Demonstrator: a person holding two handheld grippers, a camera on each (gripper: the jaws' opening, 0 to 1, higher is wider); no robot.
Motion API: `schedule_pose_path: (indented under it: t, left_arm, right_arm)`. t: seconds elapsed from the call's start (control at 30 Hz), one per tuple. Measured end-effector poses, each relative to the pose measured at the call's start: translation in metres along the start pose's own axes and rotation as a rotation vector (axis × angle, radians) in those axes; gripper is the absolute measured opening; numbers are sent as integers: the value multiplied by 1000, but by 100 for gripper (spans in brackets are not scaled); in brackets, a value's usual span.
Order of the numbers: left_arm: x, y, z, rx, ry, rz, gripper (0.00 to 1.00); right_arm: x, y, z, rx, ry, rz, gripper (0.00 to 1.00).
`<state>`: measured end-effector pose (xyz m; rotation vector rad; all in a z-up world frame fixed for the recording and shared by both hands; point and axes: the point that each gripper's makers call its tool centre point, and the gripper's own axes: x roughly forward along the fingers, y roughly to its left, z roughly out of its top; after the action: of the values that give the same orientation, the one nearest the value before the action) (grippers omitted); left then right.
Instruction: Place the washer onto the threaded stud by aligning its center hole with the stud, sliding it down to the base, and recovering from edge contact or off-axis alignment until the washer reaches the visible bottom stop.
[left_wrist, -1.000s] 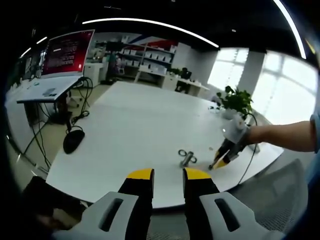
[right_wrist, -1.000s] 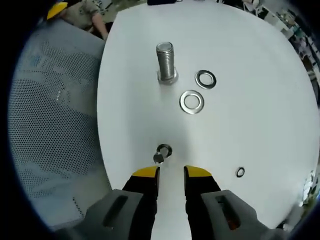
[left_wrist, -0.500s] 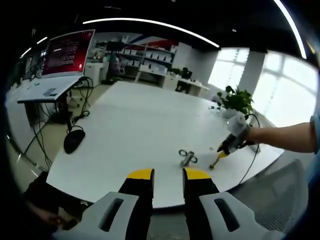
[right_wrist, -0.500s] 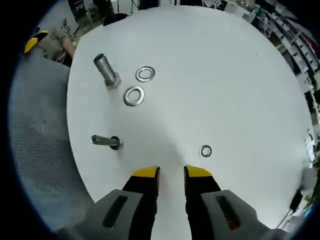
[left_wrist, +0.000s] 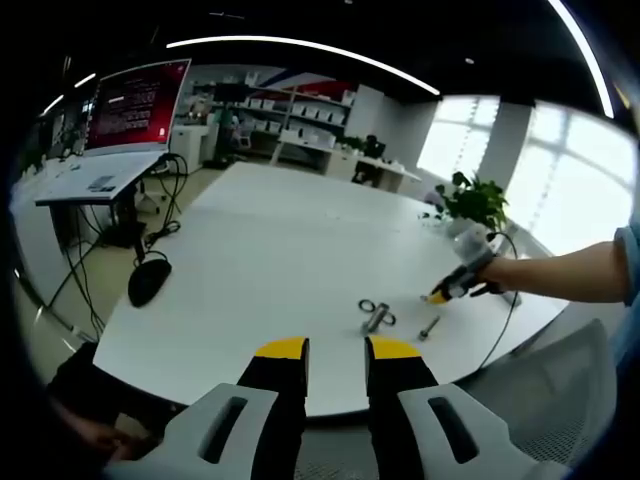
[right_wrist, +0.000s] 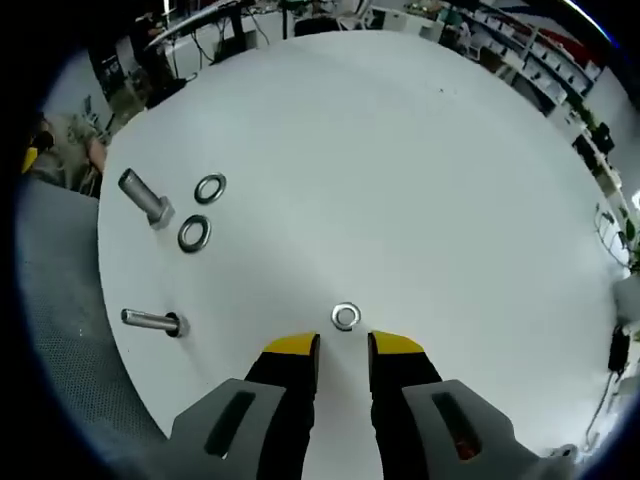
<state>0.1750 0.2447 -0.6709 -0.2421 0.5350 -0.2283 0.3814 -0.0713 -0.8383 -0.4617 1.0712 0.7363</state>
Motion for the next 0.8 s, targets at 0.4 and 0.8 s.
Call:
schedule_pose_path:
  t: [0.4, 0.8]
  left_arm:
    - [0, 1, -1, 2, 6, 2, 20]
    - [0, 1, 0, -2, 4, 5, 20]
  right_arm:
    - [5, -6, 5, -17, 4, -8, 20]
    - [5, -6, 7, -31, 8, -5, 17]
